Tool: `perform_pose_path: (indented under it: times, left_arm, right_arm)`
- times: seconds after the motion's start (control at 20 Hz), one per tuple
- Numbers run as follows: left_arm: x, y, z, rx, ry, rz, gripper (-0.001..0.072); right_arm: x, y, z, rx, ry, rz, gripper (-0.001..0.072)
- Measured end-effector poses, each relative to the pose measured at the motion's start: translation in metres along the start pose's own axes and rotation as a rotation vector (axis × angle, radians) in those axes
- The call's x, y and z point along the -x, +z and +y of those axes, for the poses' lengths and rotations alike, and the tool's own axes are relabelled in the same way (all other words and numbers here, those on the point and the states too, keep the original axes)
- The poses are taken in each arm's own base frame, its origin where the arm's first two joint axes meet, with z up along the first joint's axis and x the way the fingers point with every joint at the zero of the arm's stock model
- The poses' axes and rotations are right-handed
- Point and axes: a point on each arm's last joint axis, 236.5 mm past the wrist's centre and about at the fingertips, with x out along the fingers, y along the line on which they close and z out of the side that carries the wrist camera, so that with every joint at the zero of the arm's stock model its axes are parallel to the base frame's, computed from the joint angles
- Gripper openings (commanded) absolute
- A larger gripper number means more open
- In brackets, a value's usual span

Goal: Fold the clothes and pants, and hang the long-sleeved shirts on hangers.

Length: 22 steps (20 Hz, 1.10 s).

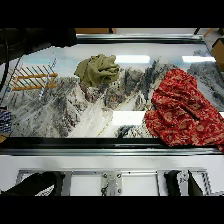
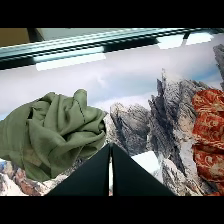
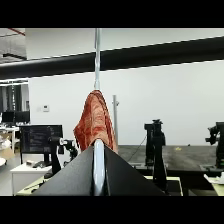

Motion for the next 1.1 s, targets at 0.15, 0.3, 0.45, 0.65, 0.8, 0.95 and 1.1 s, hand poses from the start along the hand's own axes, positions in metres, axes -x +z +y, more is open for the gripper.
perform_pose_path:
  times: [0.15, 0.3, 0.45, 0.65, 0.8, 0.95, 1.1]
  left_arm:
    - [0.0, 0.0, 0.0, -0.003, 0.0, 0.0, 0.0013]
    - [0.0, 0.0, 0.0, -0.003, 0.0, 0.001, 0.0014]
    - [0.0, 0.0, 0.0, -0.002, 0.0, 0.002, 0.0013]
    - [0.0, 0.0, 0.0, -0.002, 0.0, 0.0, 0.0014]
    - [0.0, 0.0, 0.0, -0.002, 0.0, -0.001, 0.0013]
    - [0.0, 0.0, 0.0, -0.002, -0.001, -0.001, 0.0013]
    - [0.0, 0.0, 0.0, -0.002, -0.001, -0.001, 0.0013]
  right_arm:
    - [-0.001, -0.002, -0.002, 0.001, -0.01, 0.003, 0.0007]
    - [-0.001, -0.012, -0.014, -0.019, -0.059, 0.025, 0.0008]
    - [0.0, -0.033, -0.033, -0.057, -0.12, 0.068, 0.0008]
    - [0.002, -0.043, -0.039, -0.074, -0.136, 0.089, 0.0046]
    - [0.002, -0.044, -0.032, -0.088, -0.104, 0.091, 0.0563]
    - [0.002, -0.04, -0.024, -0.09, -0.069, 0.084, 0.056]
    - [0.007, -0.027, -0.019, -0.094, -0.047, 0.061, 0.056]
